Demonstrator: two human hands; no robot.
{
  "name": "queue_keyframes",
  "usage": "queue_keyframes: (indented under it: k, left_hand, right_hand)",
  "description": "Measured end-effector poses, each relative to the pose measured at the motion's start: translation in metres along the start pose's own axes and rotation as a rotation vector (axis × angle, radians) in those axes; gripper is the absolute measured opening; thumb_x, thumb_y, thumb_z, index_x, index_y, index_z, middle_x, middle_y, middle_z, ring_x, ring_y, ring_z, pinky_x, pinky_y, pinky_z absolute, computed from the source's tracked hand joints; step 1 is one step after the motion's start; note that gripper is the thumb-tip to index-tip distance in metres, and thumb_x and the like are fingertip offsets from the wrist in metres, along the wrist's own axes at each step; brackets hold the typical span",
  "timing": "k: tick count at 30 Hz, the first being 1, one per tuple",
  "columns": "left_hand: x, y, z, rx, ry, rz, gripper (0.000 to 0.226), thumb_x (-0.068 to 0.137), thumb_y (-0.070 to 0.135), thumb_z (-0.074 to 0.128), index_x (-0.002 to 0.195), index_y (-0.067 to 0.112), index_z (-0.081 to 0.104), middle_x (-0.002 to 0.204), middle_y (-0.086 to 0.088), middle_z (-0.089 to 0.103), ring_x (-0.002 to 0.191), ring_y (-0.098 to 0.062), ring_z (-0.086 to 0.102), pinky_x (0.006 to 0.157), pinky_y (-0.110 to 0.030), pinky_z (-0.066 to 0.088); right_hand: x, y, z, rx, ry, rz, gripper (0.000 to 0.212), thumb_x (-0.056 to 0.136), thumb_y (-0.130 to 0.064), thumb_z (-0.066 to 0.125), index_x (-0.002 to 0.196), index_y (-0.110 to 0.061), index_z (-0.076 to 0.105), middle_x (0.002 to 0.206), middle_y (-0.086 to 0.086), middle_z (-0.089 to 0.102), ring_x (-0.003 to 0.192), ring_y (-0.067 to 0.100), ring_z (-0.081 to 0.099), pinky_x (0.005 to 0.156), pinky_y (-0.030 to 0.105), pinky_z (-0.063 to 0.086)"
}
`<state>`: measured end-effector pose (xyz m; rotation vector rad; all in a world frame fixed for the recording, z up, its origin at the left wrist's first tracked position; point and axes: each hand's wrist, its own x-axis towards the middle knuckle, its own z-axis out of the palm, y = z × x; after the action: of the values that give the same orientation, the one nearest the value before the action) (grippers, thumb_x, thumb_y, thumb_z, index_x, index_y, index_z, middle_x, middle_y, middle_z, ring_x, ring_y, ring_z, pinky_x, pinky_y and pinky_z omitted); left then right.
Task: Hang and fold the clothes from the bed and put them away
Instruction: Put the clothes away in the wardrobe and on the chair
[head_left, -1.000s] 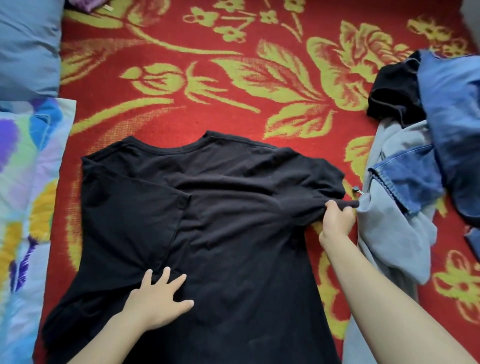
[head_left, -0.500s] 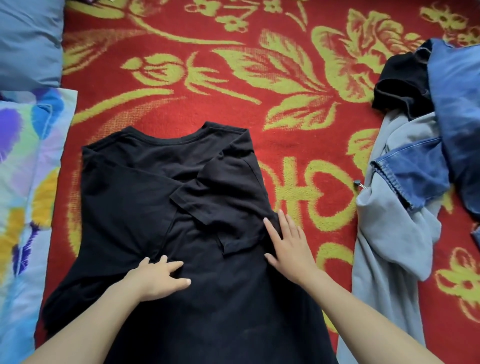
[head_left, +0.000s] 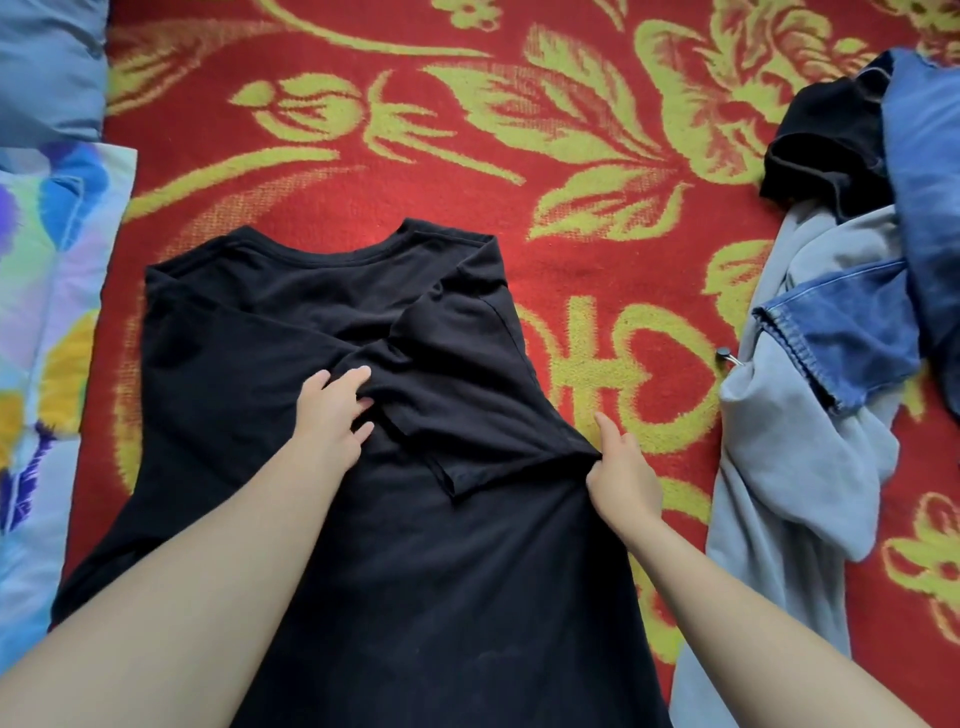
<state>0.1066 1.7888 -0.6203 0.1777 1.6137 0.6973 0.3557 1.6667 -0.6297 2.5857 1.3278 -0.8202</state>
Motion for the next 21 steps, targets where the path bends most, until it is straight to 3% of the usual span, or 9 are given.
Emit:
queue_keyframes:
  k: [2,3,5,7,8,11,13,16,21]
  left_hand:
    - [0.006,0.004,0.002,-0.009,0.011,-0.048,0.054,0.091,0.019,0.059,0.140,0.017,0.037,0.118,0.001,0.060,0.090,-0.015,0.056,0.083,-0.035,0.034]
    - [0.005,0.005,0.004,0.044,0.021,-0.043,0.040,0.091,0.019,0.058,0.129,0.015,0.047,0.105,0.000,0.061,0.080,-0.013,0.054,0.076,-0.031,0.034]
    - [0.003,0.007,0.008,0.187,0.050,0.045,0.002,0.092,0.015,0.056,0.092,0.013,0.057,0.090,-0.004,0.057,0.068,-0.013,0.049,0.061,-0.025,0.033]
    - [0.005,0.008,0.005,0.283,0.098,0.262,0.017,0.091,0.010,0.055,0.075,0.013,0.051,0.082,-0.008,0.054,0.071,-0.018,0.048,0.057,-0.025,0.035]
    - [0.006,0.012,0.002,0.326,0.121,0.377,0.018,0.091,0.009,0.054,0.074,0.013,0.049,0.081,-0.008,0.053,0.072,-0.019,0.048,0.059,-0.026,0.039]
    - [0.008,0.019,-0.005,0.307,0.078,0.416,0.023,0.094,0.005,0.045,0.075,0.018,0.049,0.091,-0.008,0.055,0.083,-0.024,0.056,0.064,-0.033,0.055]
    - [0.012,0.016,-0.010,0.285,0.075,0.303,0.028,0.094,0.000,0.040,0.076,0.019,0.051,0.096,-0.012,0.056,0.082,-0.030,0.060,0.047,-0.029,0.055]
    - [0.013,0.009,-0.015,0.300,0.109,0.243,0.028,0.094,-0.003,0.040,0.075,0.015,0.051,0.092,-0.015,0.057,0.065,-0.028,0.060,0.038,-0.024,0.051]
    - [0.011,0.012,-0.017,0.232,0.042,0.262,0.028,0.094,-0.006,0.040,0.077,0.014,0.051,0.084,-0.010,0.057,0.059,-0.023,0.062,0.039,-0.022,0.050]
  right_hand:
    - [-0.011,-0.012,-0.003,-0.198,0.097,-0.160,0.074,0.085,-0.003,0.050,0.149,-0.026,0.020,0.130,0.014,0.044,0.106,0.033,0.051,0.075,0.038,0.046]
    - [-0.015,-0.017,-0.001,-0.300,0.177,-0.317,0.075,0.079,-0.001,0.057,0.146,-0.023,0.032,0.130,0.019,0.048,0.107,0.037,0.054,0.075,0.039,0.049]
    - [-0.020,-0.021,0.003,-0.441,0.329,-0.639,0.060,0.070,-0.004,0.056,0.129,-0.019,0.058,0.127,0.021,0.057,0.111,0.037,0.060,0.076,0.042,0.054]
    - [-0.024,-0.023,0.011,-0.542,0.349,-0.853,0.057,0.070,-0.011,0.046,0.123,-0.024,0.063,0.131,0.013,0.057,0.120,0.027,0.056,0.084,0.043,0.053]
    - [-0.026,-0.024,0.015,-0.571,0.337,-0.914,0.058,0.068,-0.013,0.053,0.124,-0.026,0.063,0.133,0.010,0.056,0.122,0.025,0.054,0.087,0.043,0.052]
    - [-0.027,-0.036,0.022,-0.606,0.251,-0.931,0.080,0.048,-0.017,0.082,0.124,-0.031,0.061,0.132,0.007,0.057,0.121,0.024,0.055,0.087,0.041,0.053]
    - [-0.026,-0.047,0.024,-0.575,0.260,-0.903,0.079,0.048,-0.018,0.085,0.123,-0.030,0.062,0.130,0.007,0.059,0.119,0.023,0.057,0.086,0.040,0.053]
    - [-0.026,-0.061,0.029,-0.507,0.323,-0.958,0.055,0.061,-0.018,0.074,0.115,-0.030,0.068,0.129,0.008,0.059,0.119,0.022,0.057,0.087,0.040,0.053]
    - [-0.019,-0.058,0.026,-0.416,0.392,-1.132,0.023,0.068,-0.015,0.060,0.083,-0.021,0.076,0.122,0.008,0.064,0.114,0.025,0.061,0.086,0.040,0.054]
